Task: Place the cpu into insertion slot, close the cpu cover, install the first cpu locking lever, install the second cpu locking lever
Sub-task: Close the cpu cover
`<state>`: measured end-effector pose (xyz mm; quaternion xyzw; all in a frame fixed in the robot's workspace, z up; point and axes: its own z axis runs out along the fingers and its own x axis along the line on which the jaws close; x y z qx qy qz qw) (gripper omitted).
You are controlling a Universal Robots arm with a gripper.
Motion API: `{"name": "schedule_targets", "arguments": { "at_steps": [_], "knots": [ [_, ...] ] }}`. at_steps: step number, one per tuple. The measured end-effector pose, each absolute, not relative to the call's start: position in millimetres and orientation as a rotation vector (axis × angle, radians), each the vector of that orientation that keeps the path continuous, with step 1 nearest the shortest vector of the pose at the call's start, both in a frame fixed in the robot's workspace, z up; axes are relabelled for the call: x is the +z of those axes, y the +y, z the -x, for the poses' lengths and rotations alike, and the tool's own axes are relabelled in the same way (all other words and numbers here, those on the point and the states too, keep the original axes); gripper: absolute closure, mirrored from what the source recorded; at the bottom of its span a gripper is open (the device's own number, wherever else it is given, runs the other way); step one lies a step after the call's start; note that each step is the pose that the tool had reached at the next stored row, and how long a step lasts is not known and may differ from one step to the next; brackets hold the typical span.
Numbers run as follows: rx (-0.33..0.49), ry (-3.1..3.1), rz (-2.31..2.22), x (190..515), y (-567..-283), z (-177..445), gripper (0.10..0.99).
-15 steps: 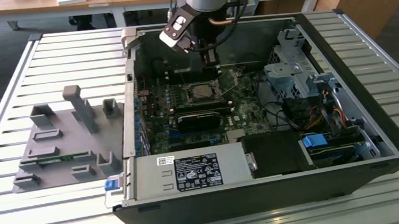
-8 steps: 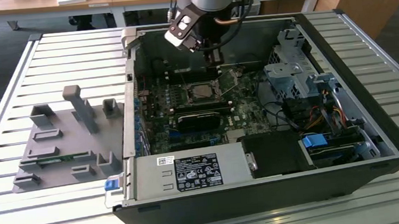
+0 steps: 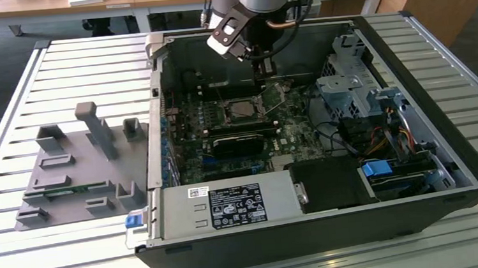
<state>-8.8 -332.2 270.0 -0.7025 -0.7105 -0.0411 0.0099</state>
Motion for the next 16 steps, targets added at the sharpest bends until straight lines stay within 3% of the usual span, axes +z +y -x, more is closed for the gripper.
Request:
{"name": "schedule_targets", "arguments": {
  "at_steps": [16],
  "knots": [
    [-0.110, -2.246, 2.148, 265.4, -331.5, -18.9, 0.980]
  ]
}}
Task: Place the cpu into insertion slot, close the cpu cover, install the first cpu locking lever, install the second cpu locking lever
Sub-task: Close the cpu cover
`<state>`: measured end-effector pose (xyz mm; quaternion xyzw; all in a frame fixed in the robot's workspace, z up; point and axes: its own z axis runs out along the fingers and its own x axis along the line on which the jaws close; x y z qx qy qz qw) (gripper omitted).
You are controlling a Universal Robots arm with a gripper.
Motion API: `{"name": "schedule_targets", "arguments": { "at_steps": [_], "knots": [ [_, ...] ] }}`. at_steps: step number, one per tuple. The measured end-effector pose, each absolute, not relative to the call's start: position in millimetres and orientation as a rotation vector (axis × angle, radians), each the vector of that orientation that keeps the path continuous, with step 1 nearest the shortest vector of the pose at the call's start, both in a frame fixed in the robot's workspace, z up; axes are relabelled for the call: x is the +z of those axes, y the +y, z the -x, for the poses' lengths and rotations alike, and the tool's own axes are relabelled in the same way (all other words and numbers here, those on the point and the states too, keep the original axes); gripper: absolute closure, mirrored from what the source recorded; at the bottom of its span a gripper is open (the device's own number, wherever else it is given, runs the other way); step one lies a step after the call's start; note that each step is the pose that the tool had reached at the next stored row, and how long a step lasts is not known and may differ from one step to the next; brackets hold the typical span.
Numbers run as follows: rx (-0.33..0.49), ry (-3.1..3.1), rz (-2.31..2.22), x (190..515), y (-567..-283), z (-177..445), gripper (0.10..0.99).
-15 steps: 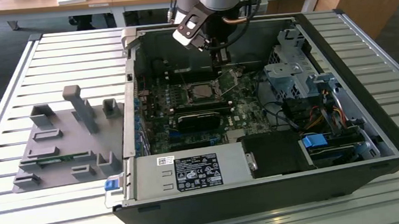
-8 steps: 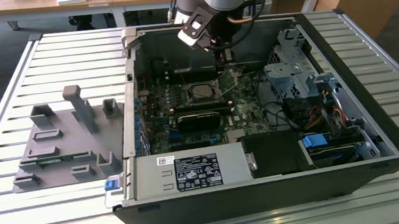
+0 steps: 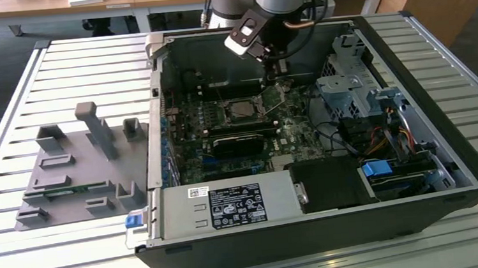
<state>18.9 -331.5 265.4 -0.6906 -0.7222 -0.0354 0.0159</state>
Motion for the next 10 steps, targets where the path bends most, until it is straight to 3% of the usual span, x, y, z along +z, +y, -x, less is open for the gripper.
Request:
{"name": "schedule_targets", "arguments": {
  "at_steps": [10],
  "knots": [
    [-0.103, -2.242, 2.145, 257.8, -331.0, -32.4, 0.980]
  ]
}}
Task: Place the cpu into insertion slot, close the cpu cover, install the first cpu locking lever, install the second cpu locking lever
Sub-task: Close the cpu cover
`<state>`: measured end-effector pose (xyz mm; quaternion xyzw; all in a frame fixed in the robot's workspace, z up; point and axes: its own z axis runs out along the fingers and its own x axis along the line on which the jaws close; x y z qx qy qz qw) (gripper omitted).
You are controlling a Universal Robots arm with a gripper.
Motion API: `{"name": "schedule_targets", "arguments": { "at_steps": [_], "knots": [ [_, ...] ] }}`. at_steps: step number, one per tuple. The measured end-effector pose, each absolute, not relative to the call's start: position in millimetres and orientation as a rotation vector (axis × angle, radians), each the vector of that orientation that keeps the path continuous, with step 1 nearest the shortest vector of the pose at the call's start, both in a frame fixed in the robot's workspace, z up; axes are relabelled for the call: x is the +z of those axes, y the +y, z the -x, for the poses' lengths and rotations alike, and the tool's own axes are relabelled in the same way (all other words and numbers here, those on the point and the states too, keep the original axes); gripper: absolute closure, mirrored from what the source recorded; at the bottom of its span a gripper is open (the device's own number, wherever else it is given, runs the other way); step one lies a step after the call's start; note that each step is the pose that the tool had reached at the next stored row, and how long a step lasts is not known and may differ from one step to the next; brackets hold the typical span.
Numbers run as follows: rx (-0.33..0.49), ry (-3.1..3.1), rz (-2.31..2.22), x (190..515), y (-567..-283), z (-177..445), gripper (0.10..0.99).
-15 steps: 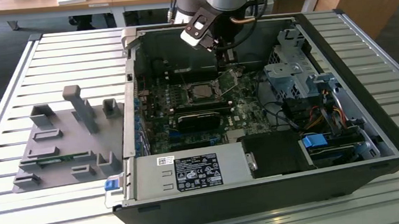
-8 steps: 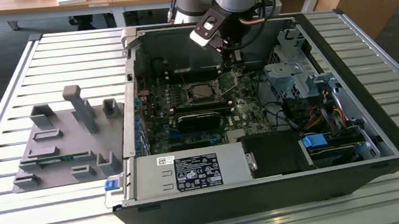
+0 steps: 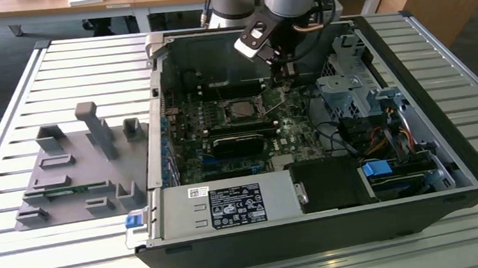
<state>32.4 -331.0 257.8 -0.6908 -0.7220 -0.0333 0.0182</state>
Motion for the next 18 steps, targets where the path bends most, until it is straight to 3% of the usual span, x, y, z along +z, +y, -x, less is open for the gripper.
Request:
{"name": "schedule_targets", "arguments": {
  "at_steps": [18],
  "knots": [
    [-0.101, -2.244, 2.146, 252.8, -327.4, -49.6, 0.980]
  ]
}}
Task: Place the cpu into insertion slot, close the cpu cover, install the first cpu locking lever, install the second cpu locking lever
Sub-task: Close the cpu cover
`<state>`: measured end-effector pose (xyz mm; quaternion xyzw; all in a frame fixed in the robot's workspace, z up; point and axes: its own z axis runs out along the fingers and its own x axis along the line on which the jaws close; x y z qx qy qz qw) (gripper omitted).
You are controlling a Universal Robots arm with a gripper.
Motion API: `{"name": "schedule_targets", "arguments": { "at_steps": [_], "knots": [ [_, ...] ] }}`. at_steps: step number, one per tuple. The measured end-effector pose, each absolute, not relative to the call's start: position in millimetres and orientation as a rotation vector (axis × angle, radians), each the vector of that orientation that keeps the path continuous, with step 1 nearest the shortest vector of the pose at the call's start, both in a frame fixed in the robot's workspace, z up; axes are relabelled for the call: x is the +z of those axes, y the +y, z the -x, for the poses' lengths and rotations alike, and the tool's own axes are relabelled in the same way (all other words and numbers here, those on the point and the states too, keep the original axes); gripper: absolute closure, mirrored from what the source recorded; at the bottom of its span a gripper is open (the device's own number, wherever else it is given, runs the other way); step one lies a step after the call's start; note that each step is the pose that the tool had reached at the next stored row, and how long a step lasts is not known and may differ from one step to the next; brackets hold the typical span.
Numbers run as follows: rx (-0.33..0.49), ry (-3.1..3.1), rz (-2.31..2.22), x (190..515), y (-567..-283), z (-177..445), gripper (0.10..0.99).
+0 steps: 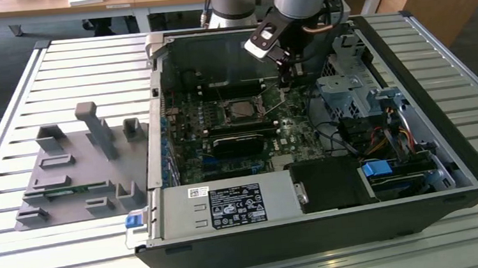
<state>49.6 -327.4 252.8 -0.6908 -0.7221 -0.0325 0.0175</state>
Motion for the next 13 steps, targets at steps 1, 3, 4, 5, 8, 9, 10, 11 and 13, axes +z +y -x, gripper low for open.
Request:
{"name": "schedule_targets", "arguments": {
  "at_steps": [1, 3, 4, 5, 8, 9, 10, 11, 13],
  "knots": [
    [-0.101, -2.244, 2.147, 252.5, -326.9, -50.2, 0.980],
    [-0.100, -2.244, 2.147, 252.2, -326.0, -51.5, 0.980],
    [-0.100, -2.244, 2.147, 252.0, -325.5, -52.1, 0.980],
    [-0.100, -2.244, 2.147, 251.9, -325.1, -52.5, 0.980],
    [-0.099, -2.245, 2.147, 251.7, -324.7, -54.6, 0.980],
    [-0.098, -2.245, 2.147, 251.7, -324.6, -55.3, 0.980],
    [-0.098, -2.245, 2.148, 251.7, -324.5, -56.0, 0.980],
    [-0.098, -2.245, 2.148, 251.6, -324.5, -56.6, 0.980],
    [-0.098, -2.245, 2.148, 251.3, -324.2, -57.8, 0.980]
  ]
}}
